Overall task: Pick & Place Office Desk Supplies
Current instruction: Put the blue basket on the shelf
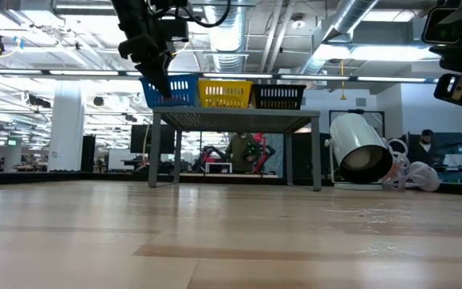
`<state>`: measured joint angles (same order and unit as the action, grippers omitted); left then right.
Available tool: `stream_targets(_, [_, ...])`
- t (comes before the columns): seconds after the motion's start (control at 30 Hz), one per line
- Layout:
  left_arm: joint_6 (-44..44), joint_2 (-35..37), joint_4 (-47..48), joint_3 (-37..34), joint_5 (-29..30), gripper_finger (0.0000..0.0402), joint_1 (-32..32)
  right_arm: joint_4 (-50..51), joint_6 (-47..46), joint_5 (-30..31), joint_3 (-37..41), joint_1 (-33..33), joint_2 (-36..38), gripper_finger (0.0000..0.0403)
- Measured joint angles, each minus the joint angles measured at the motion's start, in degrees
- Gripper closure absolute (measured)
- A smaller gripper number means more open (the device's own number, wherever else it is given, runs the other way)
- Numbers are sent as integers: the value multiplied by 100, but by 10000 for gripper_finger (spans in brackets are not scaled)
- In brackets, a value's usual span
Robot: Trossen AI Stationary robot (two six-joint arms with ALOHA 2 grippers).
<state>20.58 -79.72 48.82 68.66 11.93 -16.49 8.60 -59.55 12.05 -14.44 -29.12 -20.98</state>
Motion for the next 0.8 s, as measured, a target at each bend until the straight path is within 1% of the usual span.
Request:
stream_targets(0.63, [39,0,-129,0,-21,399,-42,-2,0,0,0,0,1,294])
stream_targets(0.8, [61,0,-135,0,-116,398,-42,-2,0,-2,0,0,0,294])
